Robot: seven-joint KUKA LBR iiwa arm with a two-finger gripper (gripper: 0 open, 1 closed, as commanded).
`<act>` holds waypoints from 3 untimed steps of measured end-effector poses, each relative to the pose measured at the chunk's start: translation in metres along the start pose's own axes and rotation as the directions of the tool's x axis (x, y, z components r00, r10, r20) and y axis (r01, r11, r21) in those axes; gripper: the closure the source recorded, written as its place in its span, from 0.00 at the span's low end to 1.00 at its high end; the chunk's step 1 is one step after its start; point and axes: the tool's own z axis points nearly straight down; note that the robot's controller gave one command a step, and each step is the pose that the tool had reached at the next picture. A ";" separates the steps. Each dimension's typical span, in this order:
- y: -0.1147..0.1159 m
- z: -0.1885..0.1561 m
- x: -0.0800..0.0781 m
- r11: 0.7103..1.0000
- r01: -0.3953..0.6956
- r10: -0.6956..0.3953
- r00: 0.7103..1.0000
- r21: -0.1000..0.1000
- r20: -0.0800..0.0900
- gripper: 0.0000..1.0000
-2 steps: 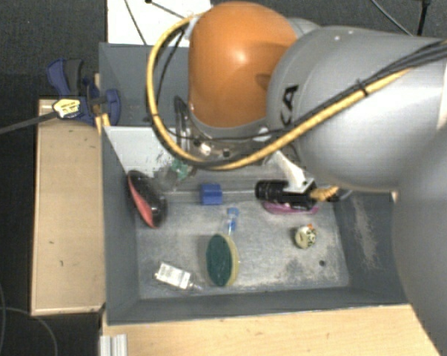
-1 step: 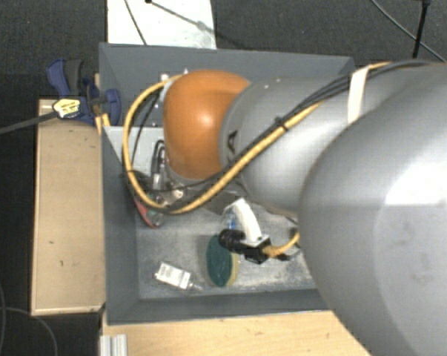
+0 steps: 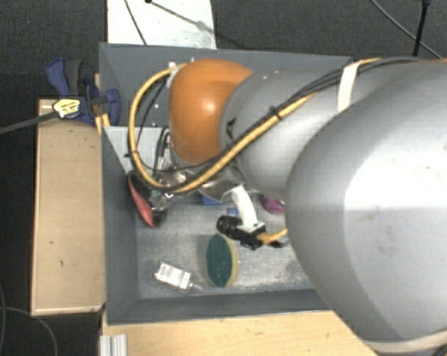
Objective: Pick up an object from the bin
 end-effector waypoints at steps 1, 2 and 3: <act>0.000 -0.001 0.001 1.000 0.002 -0.002 1.000 0.000 0.000 0.00; 0.022 0.108 -0.006 1.000 -0.024 0.024 1.000 0.010 0.000 0.00; 0.024 0.103 -0.005 1.000 -0.022 0.022 1.000 0.004 -0.001 1.00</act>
Offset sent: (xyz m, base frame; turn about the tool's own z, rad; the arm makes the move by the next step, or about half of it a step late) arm 0.0000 0.0000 0.0000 0.0000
